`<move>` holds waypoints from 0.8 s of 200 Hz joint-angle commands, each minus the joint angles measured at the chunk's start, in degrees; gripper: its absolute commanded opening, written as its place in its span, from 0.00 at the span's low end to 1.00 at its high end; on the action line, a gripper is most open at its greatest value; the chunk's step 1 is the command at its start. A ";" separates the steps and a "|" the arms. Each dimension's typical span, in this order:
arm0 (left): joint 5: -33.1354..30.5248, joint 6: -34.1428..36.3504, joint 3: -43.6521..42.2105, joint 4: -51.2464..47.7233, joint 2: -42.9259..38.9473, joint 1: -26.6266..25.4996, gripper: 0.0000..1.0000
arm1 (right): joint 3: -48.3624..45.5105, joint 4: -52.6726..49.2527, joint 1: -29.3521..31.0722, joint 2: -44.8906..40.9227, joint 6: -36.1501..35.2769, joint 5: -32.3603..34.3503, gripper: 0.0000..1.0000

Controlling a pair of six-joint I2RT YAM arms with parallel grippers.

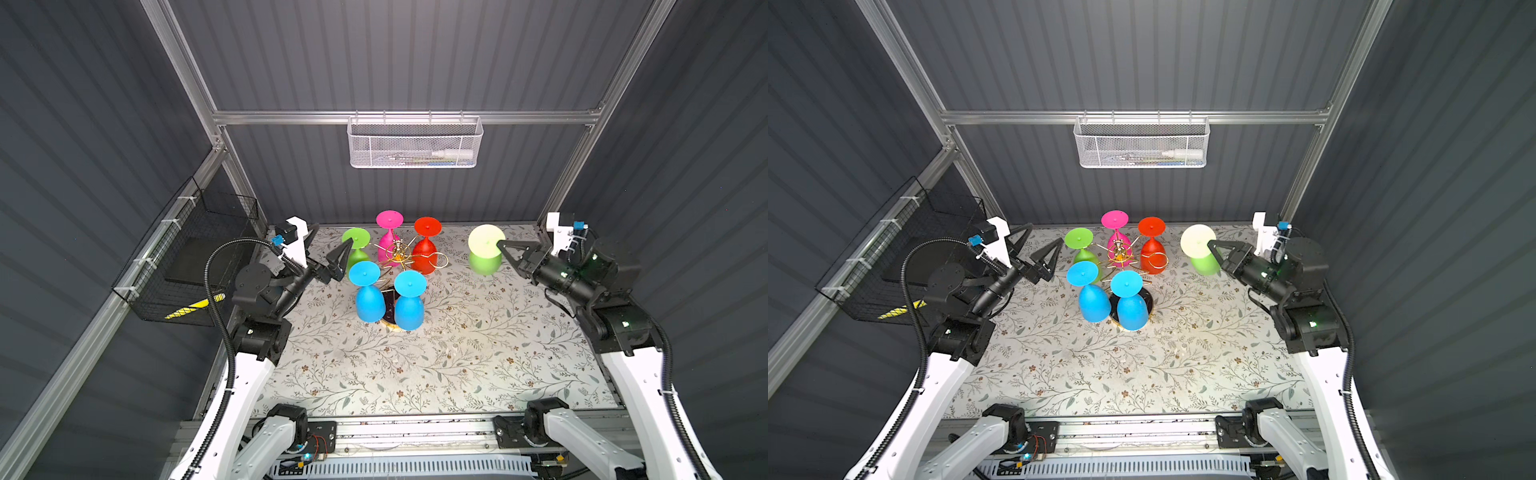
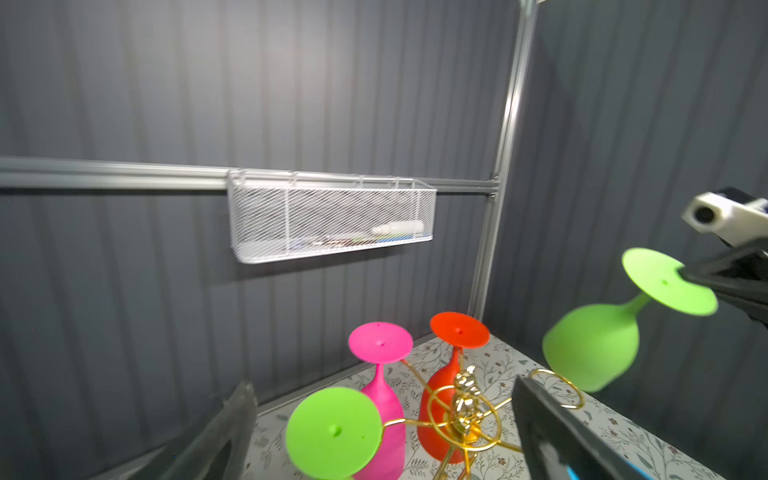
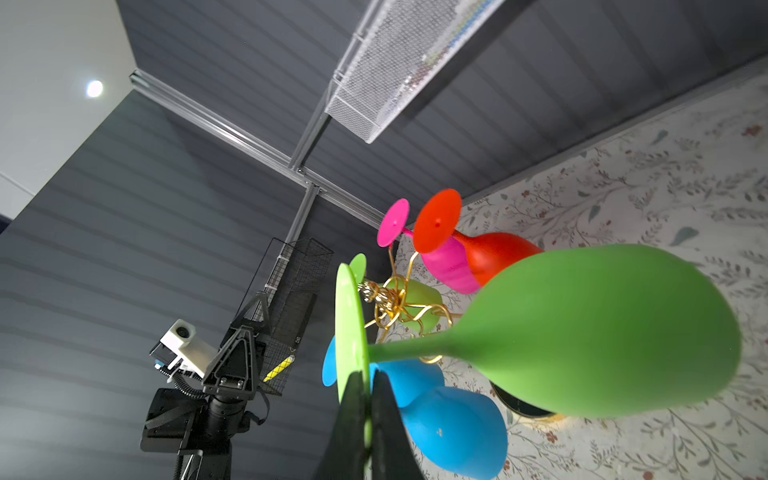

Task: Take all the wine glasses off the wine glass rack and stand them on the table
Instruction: 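Lift the glass off the rack with the right gripper while the left arm reaches in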

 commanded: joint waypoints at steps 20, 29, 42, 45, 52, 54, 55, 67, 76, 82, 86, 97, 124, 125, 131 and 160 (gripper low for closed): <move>5.43 10.04 3.01 2.25 4.01 -7.97 0.96 | 7.24 6.82 -0.15 3.88 -3.50 -7.85 0.00; 4.60 12.49 4.34 0.67 5.34 -10.67 0.96 | 8.43 8.53 -0.07 5.01 -2.83 -9.46 0.00; 3.96 14.42 5.72 0.03 7.24 -13.33 0.96 | 10.43 10.57 0.26 6.38 -2.20 -11.65 0.00; 3.74 14.81 5.91 0.10 7.57 -13.81 0.96 | 10.80 10.98 0.44 6.66 -2.08 -12.04 0.00; 3.29 15.46 6.28 0.38 8.36 -14.84 0.96 | 11.79 11.83 0.77 7.30 -1.88 -12.85 0.00; 3.19 15.72 6.34 0.49 8.61 -15.10 0.96 | 12.12 12.01 0.87 7.50 -1.88 -13.13 0.00; 3.12 15.82 6.43 0.57 8.71 -15.26 0.96 | 12.24 12.02 0.93 7.58 -1.88 -13.26 0.00; 2.39 17.28 7.02 1.36 9.93 -16.95 0.96 | 14.12 12.21 1.87 8.75 -2.05 -14.43 0.00; 1.93 18.52 7.69 1.60 10.83 -18.20 0.96 | 15.32 12.21 2.75 9.59 -2.27 -15.14 0.00; 1.75 19.37 8.23 1.65 11.54 -18.96 0.96 | 16.08 12.21 3.43 10.18 -2.33 -15.55 0.00; 1.59 19.90 8.63 1.62 12.07 -19.41 0.96 | 16.50 12.21 3.95 10.28 -2.38 -15.84 0.00; 1.41 21.49 9.69 1.61 13.37 -20.43 0.96 | 17.71 12.21 5.59 12.33 -2.58 -16.80 0.00; 0.54 24.58 11.28 2.14 15.94 -22.20 0.96 | 19.58 12.30 9.73 14.76 -2.68 -18.31 0.00; 0.47 24.73 11.27 2.23 16.02 -22.24 0.96 | 19.61 12.35 9.89 14.85 -2.67 -18.39 0.00; 0.24 24.97 11.36 2.82 16.29 -22.46 0.96 | 19.73 12.54 10.56 15.24 -2.44 -18.83 0.00; -0.75 25.98 11.20 5.75 17.08 -23.13 0.97 | 17.64 18.72 12.31 16.14 2.82 -20.74 0.00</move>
